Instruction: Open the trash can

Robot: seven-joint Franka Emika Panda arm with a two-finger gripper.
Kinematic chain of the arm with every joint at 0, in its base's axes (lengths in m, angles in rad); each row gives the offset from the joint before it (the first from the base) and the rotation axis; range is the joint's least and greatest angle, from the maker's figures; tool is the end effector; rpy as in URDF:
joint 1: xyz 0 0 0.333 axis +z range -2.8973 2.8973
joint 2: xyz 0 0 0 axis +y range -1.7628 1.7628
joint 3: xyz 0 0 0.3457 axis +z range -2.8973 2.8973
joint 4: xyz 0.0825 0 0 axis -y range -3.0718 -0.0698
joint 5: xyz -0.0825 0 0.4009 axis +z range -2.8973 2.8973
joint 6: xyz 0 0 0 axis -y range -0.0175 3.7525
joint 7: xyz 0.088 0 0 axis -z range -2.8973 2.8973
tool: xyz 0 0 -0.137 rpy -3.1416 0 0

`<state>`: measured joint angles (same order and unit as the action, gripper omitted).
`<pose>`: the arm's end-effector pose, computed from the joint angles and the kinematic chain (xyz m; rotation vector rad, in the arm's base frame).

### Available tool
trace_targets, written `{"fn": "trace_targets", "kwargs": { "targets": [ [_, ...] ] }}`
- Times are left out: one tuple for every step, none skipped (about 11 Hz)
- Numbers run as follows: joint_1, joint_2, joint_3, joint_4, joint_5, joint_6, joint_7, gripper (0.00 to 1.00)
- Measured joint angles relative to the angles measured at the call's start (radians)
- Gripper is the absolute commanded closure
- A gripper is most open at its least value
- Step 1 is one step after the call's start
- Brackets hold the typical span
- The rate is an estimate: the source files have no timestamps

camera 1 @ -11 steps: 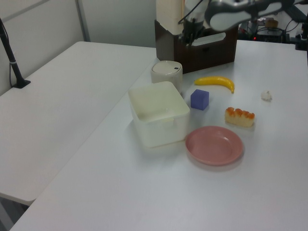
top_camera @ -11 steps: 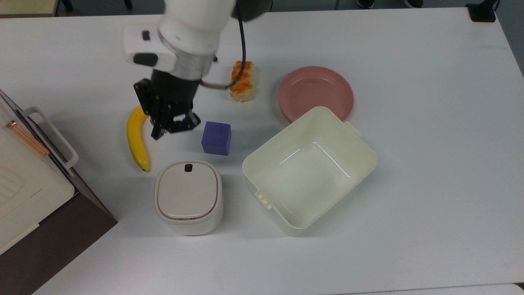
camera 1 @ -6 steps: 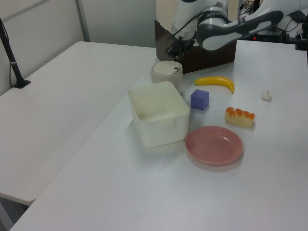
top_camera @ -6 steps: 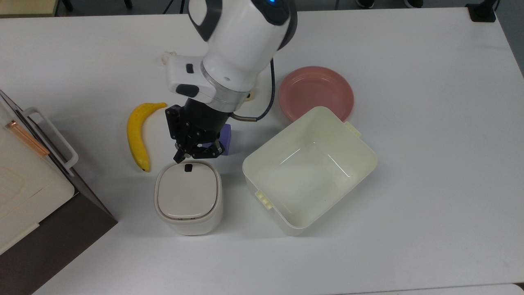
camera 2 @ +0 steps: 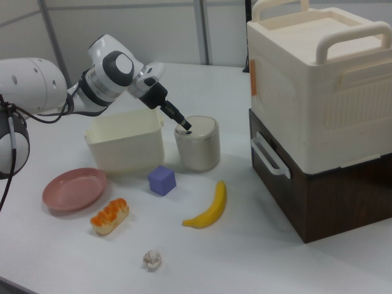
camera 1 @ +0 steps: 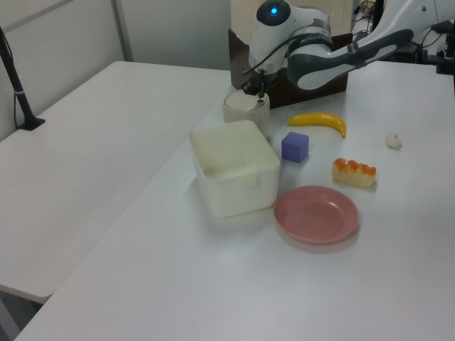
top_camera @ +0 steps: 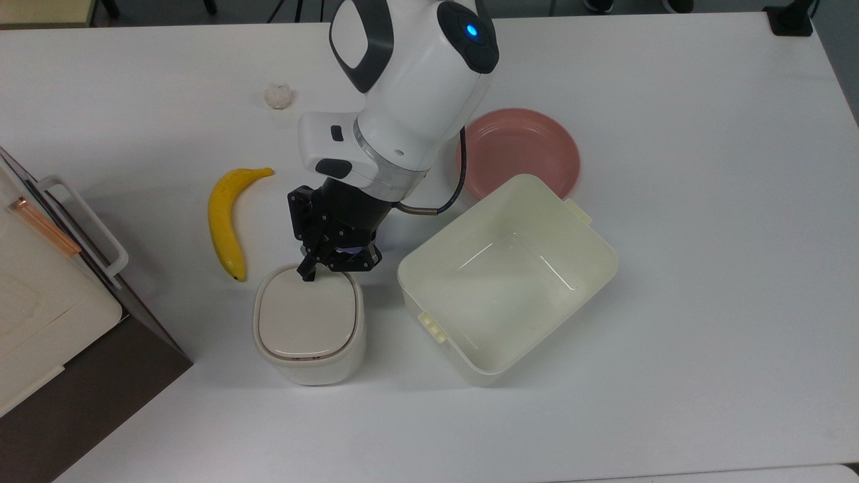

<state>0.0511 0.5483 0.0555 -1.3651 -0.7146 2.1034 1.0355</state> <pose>0.7754 0.0256 0.4261 2.5133 -0.8137 0.6683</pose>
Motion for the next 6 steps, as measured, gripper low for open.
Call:
{"fn": "trace_targets", "kwargs": {
  "targets": [
    [0.0,0.001,0.0,0.0,-0.001,0.0,0.0,1.0],
    [0.0,0.002,0.0,0.0,-0.001,0.0,0.0,1.0],
    [0.0,0.002,0.0,0.0,-0.002,0.0,0.0,1.0],
    [0.0,0.003,0.0,0.0,-0.009,0.0,0.0,1.0],
    [0.0,0.004,0.0,0.0,-0.015,0.0,0.0,1.0],
    [0.0,0.01,0.0,0.0,-0.019,0.0,0.0,1.0]
  ]
}}
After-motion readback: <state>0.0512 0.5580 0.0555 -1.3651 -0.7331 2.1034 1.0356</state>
